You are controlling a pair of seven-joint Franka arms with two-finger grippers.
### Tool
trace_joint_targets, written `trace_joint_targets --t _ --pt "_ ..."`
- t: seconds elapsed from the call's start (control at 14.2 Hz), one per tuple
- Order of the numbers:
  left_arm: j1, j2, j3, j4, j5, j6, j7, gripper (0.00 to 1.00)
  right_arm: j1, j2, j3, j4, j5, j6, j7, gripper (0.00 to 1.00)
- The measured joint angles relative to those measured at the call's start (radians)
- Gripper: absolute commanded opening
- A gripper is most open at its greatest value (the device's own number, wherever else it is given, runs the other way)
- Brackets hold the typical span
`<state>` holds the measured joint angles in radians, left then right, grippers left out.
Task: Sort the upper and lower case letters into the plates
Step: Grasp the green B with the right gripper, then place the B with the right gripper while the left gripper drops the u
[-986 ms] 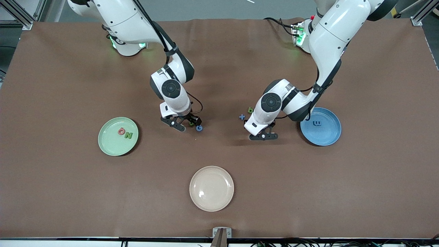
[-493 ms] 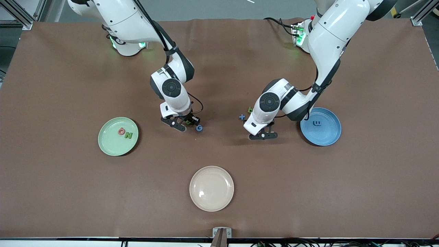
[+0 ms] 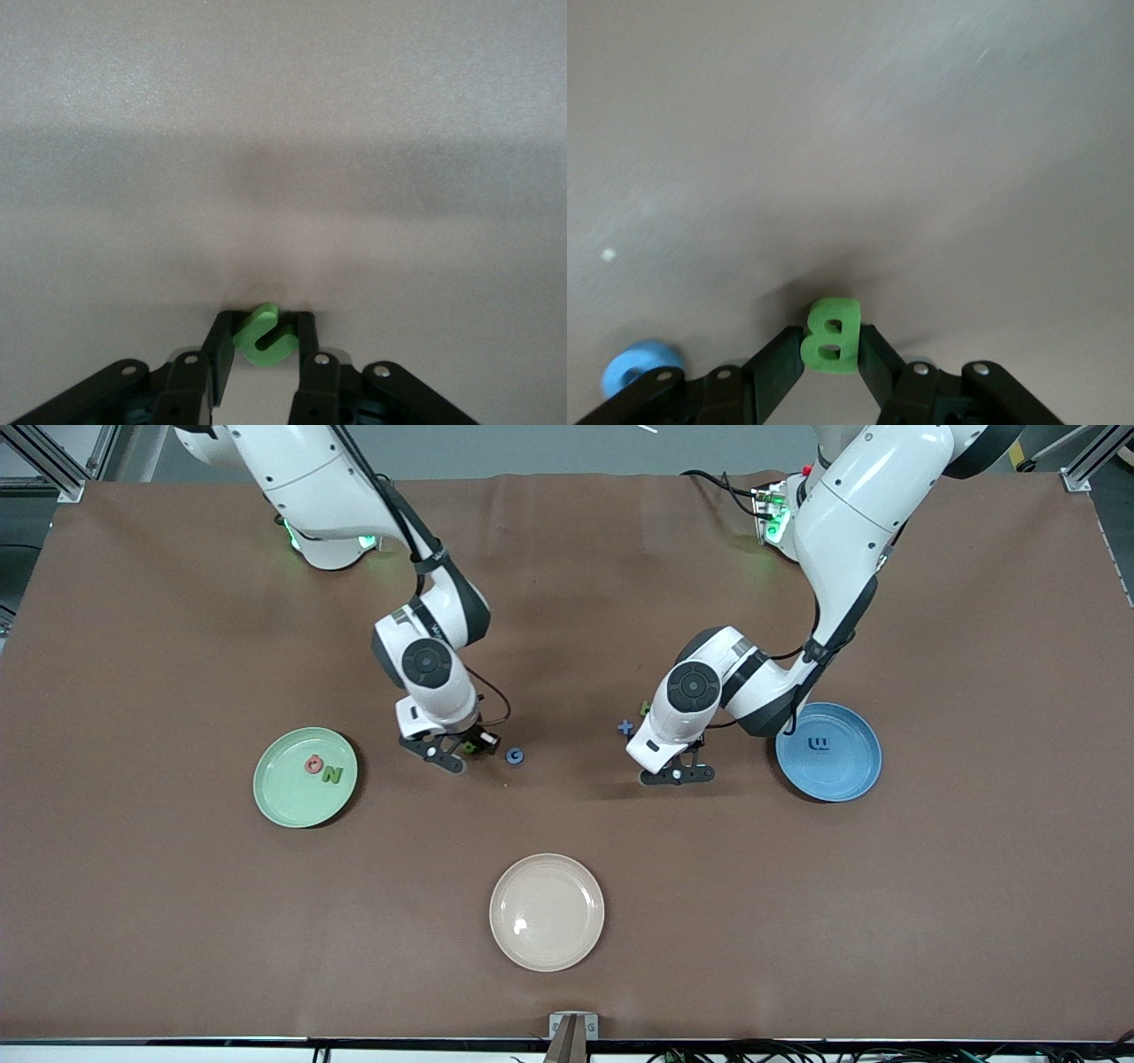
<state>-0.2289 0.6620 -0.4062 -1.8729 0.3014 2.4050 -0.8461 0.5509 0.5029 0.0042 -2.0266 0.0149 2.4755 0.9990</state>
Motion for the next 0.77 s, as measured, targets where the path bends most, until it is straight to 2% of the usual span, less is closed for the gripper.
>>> trace_joint_targets --t 0.35,0.56,0.77 --pt "0.000 -0.010 0.002 0.008 0.046 -0.046 -0.001 0.18 -0.200 -0.147 -0.005 0.002 -0.001 -0.224 -0.333 0.00" --pt "0.010 -0.068 0.004 0.020 0.060 -0.156 0.016 0.18 -0.330 -0.191 -0.007 -0.024 -0.002 -0.254 -0.566 0.00" --pt "0.054 -0.163 0.004 0.015 0.061 -0.277 0.134 0.18 -0.480 -0.194 -0.008 -0.053 -0.002 -0.243 -0.803 0.00"
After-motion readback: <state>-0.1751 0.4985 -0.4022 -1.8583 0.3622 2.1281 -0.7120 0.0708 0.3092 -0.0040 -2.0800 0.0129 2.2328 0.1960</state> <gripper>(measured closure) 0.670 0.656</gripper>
